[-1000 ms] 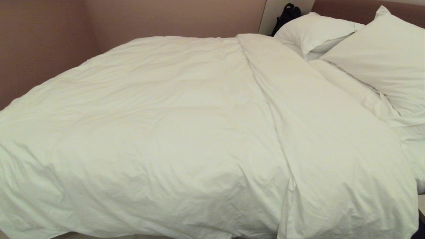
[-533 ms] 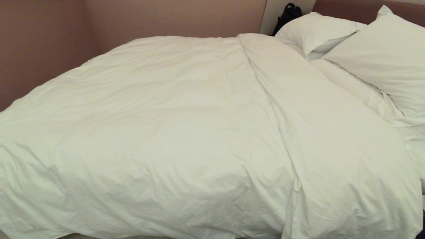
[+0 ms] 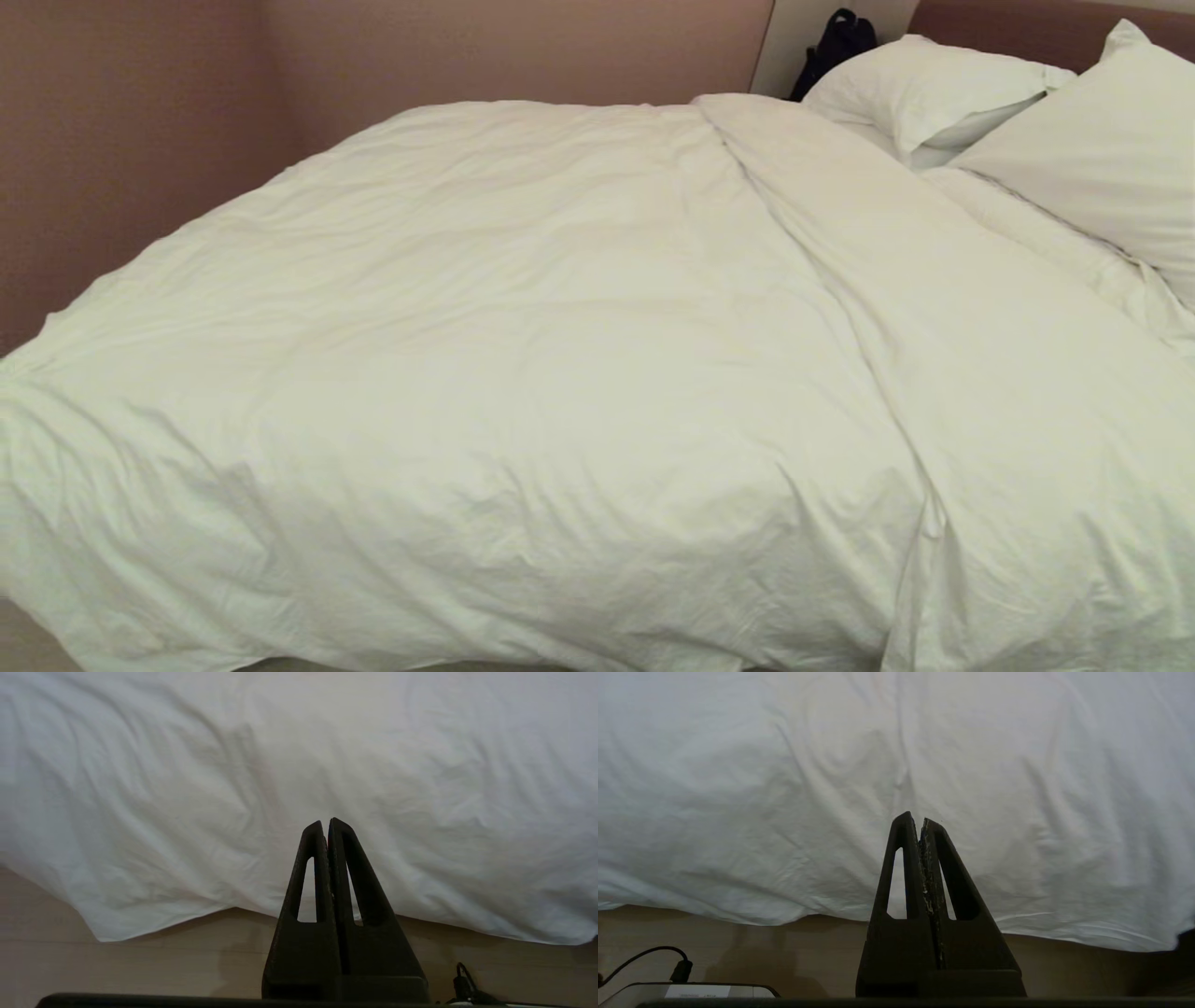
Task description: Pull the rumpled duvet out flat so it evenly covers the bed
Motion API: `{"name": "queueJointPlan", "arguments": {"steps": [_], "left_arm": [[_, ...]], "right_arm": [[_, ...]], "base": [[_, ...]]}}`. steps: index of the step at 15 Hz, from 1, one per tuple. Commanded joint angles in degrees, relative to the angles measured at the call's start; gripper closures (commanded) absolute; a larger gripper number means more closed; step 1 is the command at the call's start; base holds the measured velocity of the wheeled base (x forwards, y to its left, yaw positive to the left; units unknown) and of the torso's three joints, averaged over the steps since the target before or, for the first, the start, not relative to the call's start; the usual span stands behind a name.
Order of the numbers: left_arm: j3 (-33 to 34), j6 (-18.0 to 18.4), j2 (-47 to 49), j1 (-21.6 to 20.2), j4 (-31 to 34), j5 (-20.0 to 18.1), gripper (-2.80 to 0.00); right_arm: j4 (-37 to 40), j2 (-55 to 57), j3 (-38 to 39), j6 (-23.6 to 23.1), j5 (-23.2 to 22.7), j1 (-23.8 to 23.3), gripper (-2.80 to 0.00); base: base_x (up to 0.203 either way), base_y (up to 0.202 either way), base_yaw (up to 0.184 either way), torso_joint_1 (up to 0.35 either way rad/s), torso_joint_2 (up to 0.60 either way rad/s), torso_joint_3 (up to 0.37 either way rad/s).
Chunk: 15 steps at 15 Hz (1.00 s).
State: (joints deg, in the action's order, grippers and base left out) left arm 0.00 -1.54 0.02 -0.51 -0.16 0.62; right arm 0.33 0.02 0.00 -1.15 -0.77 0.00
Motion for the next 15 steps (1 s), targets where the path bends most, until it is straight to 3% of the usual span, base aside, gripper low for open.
{"name": "queueJointPlan", "arguments": {"steps": [1,15], "left_arm": [[0.0,-0.1,0.0,0.0,0.0,0.0,0.0],[0.0,0.0,0.0,0.0,0.0,0.1,0.0]], "right_arm": [[0.0,0.0,0.0,0.0,0.0,0.0,0.0],[0.0,0.0,0.0,0.0,0.0,0.0,0.0]], "base": [[0.0,0.192,-0.001,0.002,0.0,-0.001],[0.0,0.195,0.0,0.002,0.0,0.002]]}}
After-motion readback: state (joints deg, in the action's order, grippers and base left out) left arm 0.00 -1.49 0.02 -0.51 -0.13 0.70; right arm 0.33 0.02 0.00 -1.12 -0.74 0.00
